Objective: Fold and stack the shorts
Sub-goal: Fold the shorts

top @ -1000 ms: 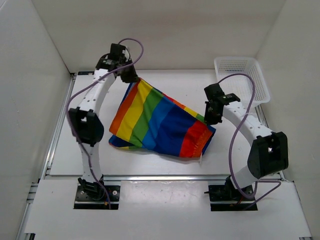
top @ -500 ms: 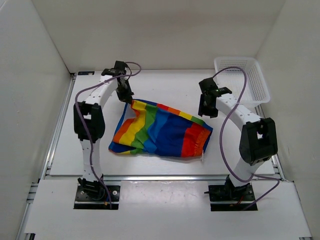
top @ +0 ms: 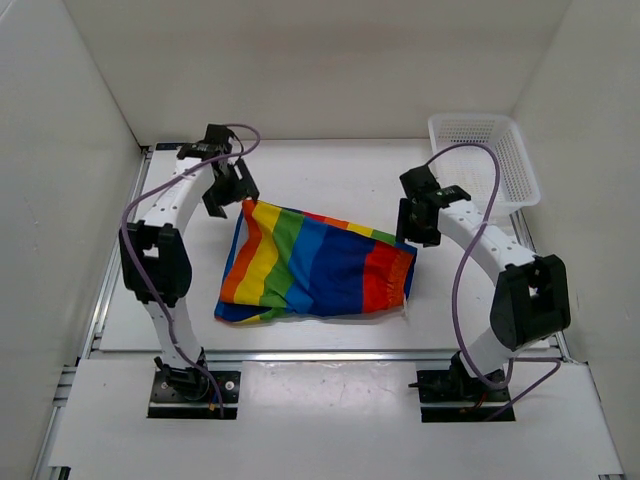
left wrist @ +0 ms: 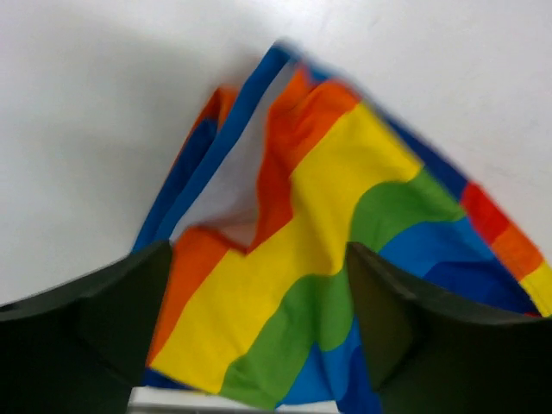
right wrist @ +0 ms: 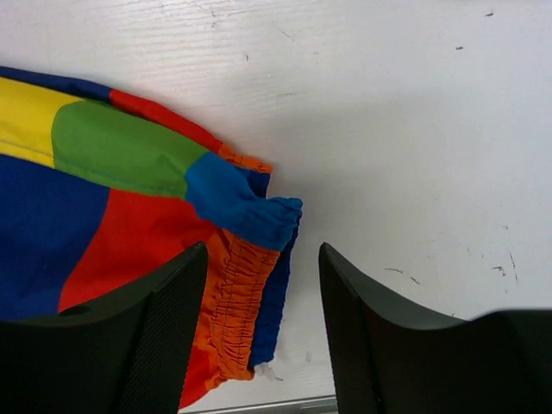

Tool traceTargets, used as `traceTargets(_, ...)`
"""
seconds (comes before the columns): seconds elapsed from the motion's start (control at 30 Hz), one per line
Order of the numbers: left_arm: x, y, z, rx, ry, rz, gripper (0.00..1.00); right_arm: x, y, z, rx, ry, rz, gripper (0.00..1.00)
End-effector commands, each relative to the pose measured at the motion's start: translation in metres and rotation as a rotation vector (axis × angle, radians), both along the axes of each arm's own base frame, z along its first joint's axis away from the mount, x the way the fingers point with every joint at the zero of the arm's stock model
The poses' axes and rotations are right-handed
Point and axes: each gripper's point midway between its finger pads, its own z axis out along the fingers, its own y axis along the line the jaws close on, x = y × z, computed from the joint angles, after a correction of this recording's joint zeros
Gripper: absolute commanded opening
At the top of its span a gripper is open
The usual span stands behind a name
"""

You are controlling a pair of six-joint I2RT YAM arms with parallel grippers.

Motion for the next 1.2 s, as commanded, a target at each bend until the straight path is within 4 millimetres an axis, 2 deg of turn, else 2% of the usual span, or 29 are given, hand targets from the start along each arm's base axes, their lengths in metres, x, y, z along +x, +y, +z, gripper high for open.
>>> traceTargets(0.0, -0.048, 0.017, 0.038, 0.016, -0.039, 0.066, 0.85, -0.014, -0.003, 0.01, 0.012, -0.009, 0.013, 0.6)
traceTargets(0.03, -0.06, 0.022, 0.035, 0.014, -0.026, 0.086, 0.74, -0.018, -0.001, 0.014, 0.014, -0.013, 0.024, 0.6)
traceTargets(0.07, -0.086, 0.024, 0.024, 0.005, 0.013, 0.099, 0.48, -0.018, 0.002, 0.013, 0.026, -0.008, 0.03, 0.6)
traceTargets(0.1, -0.101, 0.021, 0.017, -0.018, 0.044, 0.098, 0.44, -0.018, 0.002, 0.013, 0.031, -0.008, 0.022, 0.6)
traceTargets(0.13, -0.113, 0.019, 0.008, -0.034, 0.068, 0.091, 0.44, -0.022, 0.005, 0.011, 0.027, 0.0, 0.034, 0.6)
traceTargets(0.17, -0.135, 0.022, -0.01, -0.044, 0.118, 0.118, 0.57, -0.023, 0.007, 0.01, 0.036, 0.004, 0.038, 0.6)
traceTargets(0.23, -0.154, 0.02, -0.027, -0.066, 0.165, 0.131, 0.85, -0.024, 0.01, 0.01, 0.036, 0.004, 0.05, 0.6)
traceTargets(0.27, -0.169, 0.021, -0.044, -0.074, 0.216, 0.137, 0.95, -0.025, 0.014, 0.01, 0.036, 0.005, 0.061, 0.6)
traceTargets(0.3, -0.169, 0.014, -0.049, -0.116, 0.216, 0.133, 1.0, -0.025, 0.014, 0.01, 0.036, 0.005, 0.061, 0.6)
traceTargets(0.37, -0.173, 0.01, -0.055, -0.139, 0.219, 0.125, 1.0, -0.023, 0.015, 0.013, 0.04, -0.004, 0.061, 0.6)
traceTargets(0.4, -0.174, 0.01, -0.058, -0.142, 0.221, 0.135, 0.97, -0.023, 0.015, 0.013, 0.04, -0.004, 0.061, 0.6)
traceTargets(0.43, -0.173, 0.012, -0.062, -0.12, 0.216, 0.143, 0.89, -0.026, 0.014, 0.013, 0.036, 0.006, 0.061, 0.6)
traceTargets(0.5, -0.17, 0.016, -0.065, -0.095, 0.21, 0.152, 0.84, -0.026, 0.013, 0.013, 0.036, 0.006, 0.061, 0.6)
traceTargets(0.57, -0.175, 0.018, -0.078, -0.076, 0.255, 0.157, 0.83, -0.026, 0.013, 0.013, 0.032, 0.006, 0.069, 0.6)
traceTargets(0.63, -0.18, 0.017, -0.091, -0.067, 0.29, 0.15, 0.86, -0.026, 0.013, 0.013, 0.032, 0.006, 0.069, 0.6)
traceTargets(0.7, -0.181, 0.019, -0.097, -0.056, 0.296, 0.153, 0.84, -0.026, 0.013, 0.013, 0.032, 0.006, 0.069, 0.6)
traceTargets(0.8, -0.182, 0.021, -0.107, -0.037, 0.323, 0.147, 0.73, -0.026, 0.013, 0.013, 0.032, 0.006, 0.069, 0.6)
traceTargets(0.93, -0.171, 0.022, -0.106, -0.026, 0.303, 0.127, 0.3, -0.026, 0.013, 0.013, 0.032, 0.006, 0.069, 0.6)
traceTargets(0.97, -0.17, 0.02, -0.103, -0.034, 0.305, 0.124, 0.1, -0.026, 0.013, 0.013, 0.032, 0.006, 0.069, 0.6)
traceTargets(1.03, -0.171, 0.02, -0.096, -0.037, 0.294, 0.124, 0.1, -0.023, 0.014, 0.015, 0.035, -0.002, 0.07, 0.6)
traceTargets(1.07, -0.163, 0.019, -0.081, -0.046, 0.248, 0.122, 0.1, -0.025, 0.013, 0.015, 0.032, 0.006, 0.069, 0.6)
traceTargets(1.17, -0.169, 0.021, -0.051, -0.03, 0.221, 0.118, 0.1, -0.022, 0.013, 0.018, 0.028, -0.007, 0.066, 0.61)
